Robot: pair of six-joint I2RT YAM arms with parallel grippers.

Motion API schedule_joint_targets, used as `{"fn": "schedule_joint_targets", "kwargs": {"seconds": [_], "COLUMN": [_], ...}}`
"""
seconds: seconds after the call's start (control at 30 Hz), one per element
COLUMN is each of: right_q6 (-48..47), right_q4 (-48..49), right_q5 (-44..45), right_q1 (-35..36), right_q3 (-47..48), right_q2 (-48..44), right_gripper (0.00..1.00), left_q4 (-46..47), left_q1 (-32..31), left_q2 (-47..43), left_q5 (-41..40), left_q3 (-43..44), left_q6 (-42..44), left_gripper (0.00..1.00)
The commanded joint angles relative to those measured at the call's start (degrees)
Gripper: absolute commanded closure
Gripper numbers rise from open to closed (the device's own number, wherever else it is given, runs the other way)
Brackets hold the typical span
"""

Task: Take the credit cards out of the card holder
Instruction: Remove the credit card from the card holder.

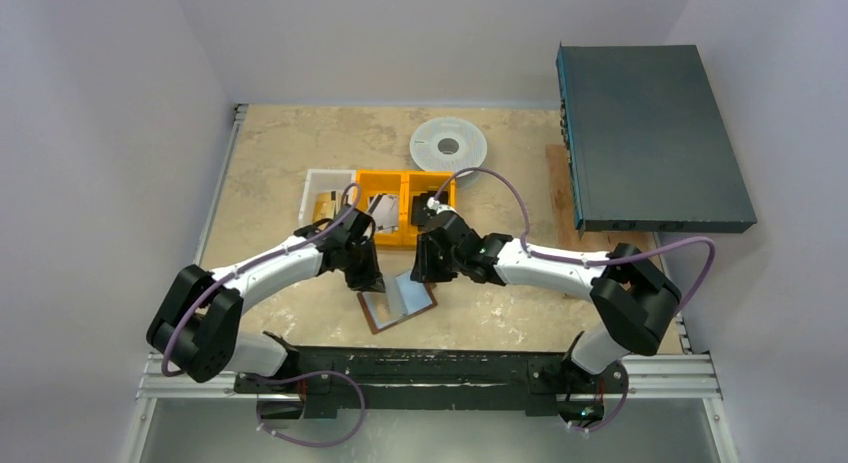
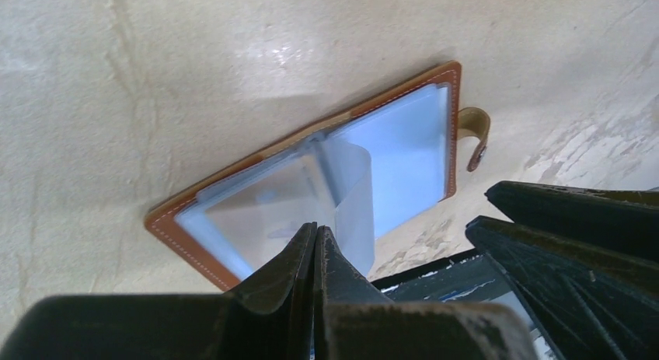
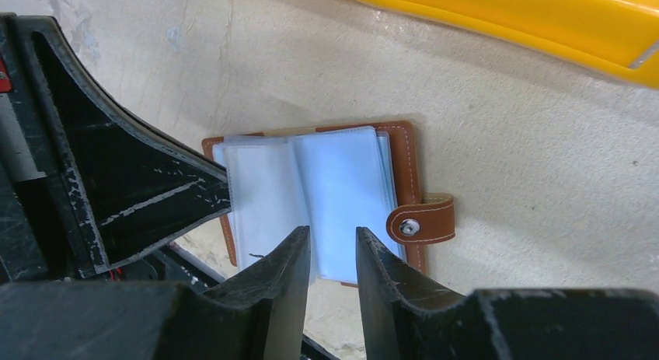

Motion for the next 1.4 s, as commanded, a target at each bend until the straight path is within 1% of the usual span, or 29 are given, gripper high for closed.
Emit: {"fn": "schedule_joint_targets", "kwargs": {"seconds": [0.0,0.27,0.5,0.6,0.67,0.83,0.9,1.07,1.2,1.37], "right_q6": [-0.61,0.91,0.39,-1.26,-1.73,-2.36,-2.87,-4.06,-4.29,-4.35], "right_q4": [-1.82,-3.39,-3.70,-3.41,-2.56,-0.01,0.45,1.95,3.17,4.13], "right_q5": [3.05,6.56,6.39,6.55,4.99,1.54,1.39,-2.42,-4.23,-6.21], "right_q1": [-0.08,-0.07,-0.08,-0.05,0.03,0.67,1.19,2.95,4.52,5.32], "right_q3": [0.12,-1.89,-2.19,-1.49,-1.36,-0.84,0.00,2.14,3.89,6.09], "right_q2": [-2.87,-7.14,-8.32,-7.01,-5.89,-3.97,-3.07,-0.12,2.92,6.91], "right_gripper": [0.71,0.71,0.71,0.71,0.71,0.71,0.71,0.71,0.70,0.68], "left_q4": [1.84,7.41,8.85,8.47,7.81,5.02,2.78,-2.86,-5.80,-6.27], "left_q1": [-1.45,-3.87,-5.81,-6.02,-6.09,-6.00,-5.98,-5.27,-3.56,-0.20], "left_q2": [2.54,8.65,13.19,14.01,13.84,10.06,7.82,1.95,-2.40,-7.35], "left_q5": [0.86,5.74,6.14,5.64,5.03,2.56,0.73,-3.97,-6.13,-6.46], "left_q3": [4.31,6.92,8.21,7.99,7.75,7.93,8.44,8.06,5.23,-0.22], "left_q6": [0.66,-1.95,-2.99,-3.10,-2.92,-1.81,-1.40,-1.38,-2.29,-2.88], "left_gripper": [1.00,1.00,1.00,1.00,0.99,0.96,0.94,0.90,0.90,0.89]}}
